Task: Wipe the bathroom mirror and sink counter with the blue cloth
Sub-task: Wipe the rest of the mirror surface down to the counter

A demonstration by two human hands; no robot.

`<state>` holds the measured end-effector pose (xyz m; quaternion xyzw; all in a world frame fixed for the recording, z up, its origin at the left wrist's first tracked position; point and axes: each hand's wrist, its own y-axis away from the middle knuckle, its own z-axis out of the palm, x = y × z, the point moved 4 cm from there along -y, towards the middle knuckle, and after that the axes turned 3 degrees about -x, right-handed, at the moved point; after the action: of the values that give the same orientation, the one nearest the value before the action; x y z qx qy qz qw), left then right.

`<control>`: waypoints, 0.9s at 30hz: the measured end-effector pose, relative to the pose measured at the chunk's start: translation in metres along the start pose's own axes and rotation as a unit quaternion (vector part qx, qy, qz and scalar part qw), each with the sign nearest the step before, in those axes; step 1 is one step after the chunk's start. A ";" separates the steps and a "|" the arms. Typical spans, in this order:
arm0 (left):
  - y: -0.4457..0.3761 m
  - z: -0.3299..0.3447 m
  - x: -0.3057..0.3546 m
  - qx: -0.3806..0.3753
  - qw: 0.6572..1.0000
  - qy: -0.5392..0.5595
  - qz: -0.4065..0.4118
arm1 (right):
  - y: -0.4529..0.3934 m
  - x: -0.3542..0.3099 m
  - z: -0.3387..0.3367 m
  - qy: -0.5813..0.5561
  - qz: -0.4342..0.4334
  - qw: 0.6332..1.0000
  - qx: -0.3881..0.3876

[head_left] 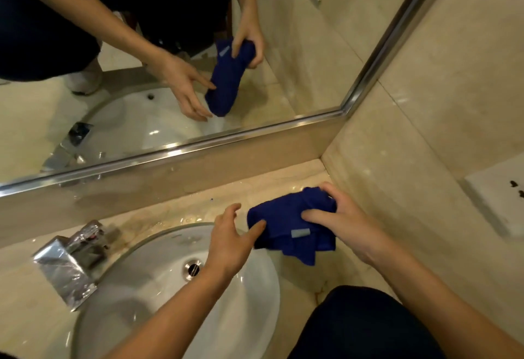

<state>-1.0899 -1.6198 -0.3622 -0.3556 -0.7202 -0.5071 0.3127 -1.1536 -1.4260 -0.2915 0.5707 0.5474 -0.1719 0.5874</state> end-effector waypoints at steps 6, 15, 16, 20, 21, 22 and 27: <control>0.003 0.042 0.074 -0.199 0.941 0.272 0.025 | 0.003 -0.030 0.020 0.229 -0.120 0.966 -0.007; -0.012 0.044 0.026 -0.291 0.848 0.437 -0.069 | -0.013 0.055 -0.025 -0.121 0.111 0.981 0.099; -0.011 0.044 0.026 -0.305 0.840 0.445 -0.069 | -0.016 0.068 -0.017 -0.183 0.157 0.970 0.033; -0.018 0.042 0.020 -0.294 0.839 0.445 -0.113 | -0.023 0.083 0.002 -0.399 0.152 0.902 -0.057; -0.021 0.041 0.018 -0.287 0.851 0.422 -0.123 | -0.025 0.084 0.001 -0.406 0.130 0.903 -0.041; -0.023 0.040 0.015 -0.285 0.867 0.387 -0.135 | -0.028 0.086 -0.002 -0.408 0.109 0.906 -0.020; -0.027 0.053 -0.003 -0.253 0.893 0.317 -0.194 | -0.032 0.094 -0.014 -0.404 0.068 0.912 0.016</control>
<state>-1.1157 -1.5765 -0.3937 -0.0968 -0.4849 -0.8085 0.3190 -1.1544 -1.3833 -0.3825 0.4981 0.2202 -0.3561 0.7593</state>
